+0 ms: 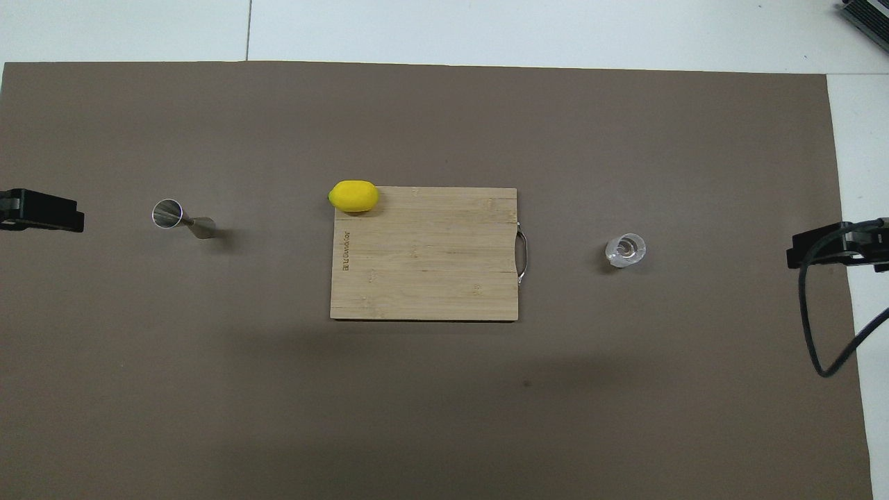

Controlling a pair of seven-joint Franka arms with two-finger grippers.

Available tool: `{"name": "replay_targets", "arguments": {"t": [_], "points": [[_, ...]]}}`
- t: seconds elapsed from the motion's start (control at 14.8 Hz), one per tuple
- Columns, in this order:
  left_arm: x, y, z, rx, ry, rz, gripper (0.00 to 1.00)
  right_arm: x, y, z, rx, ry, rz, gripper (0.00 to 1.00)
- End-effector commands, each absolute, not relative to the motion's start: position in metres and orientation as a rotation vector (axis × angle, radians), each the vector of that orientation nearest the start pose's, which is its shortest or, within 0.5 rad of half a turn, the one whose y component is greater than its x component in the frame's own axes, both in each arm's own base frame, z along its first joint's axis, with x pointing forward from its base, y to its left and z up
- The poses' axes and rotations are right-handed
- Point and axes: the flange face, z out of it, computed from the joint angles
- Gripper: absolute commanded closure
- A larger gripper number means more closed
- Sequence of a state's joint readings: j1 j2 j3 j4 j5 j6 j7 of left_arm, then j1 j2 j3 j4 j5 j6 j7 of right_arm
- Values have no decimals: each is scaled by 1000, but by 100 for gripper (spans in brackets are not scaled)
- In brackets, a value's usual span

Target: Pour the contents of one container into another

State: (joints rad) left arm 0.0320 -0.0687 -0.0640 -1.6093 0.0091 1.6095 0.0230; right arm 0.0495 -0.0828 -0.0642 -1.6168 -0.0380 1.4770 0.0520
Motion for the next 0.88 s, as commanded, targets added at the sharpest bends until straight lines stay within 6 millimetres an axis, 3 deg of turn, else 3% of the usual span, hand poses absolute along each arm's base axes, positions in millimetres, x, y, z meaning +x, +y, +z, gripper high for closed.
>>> {"name": "replay_targets", "arguments": {"t": [0.0, 0.41, 0.68, 0.81], "points": [[533, -18, 647, -3121, 106, -122, 0, 514, -14, 646, -3189, 74, 78, 0], [535, -21, 649, -3187, 105, -157, 0, 512, -8, 644, -3171, 16, 88, 0], [538, 8, 651, -3303, 369, -258, 0, 510, -5, 639, -3146, -67, 85, 0], [537, 27, 645, -3371, 391, -287, 0, 510, -6, 638, -3137, -213, 90, 0]]}}
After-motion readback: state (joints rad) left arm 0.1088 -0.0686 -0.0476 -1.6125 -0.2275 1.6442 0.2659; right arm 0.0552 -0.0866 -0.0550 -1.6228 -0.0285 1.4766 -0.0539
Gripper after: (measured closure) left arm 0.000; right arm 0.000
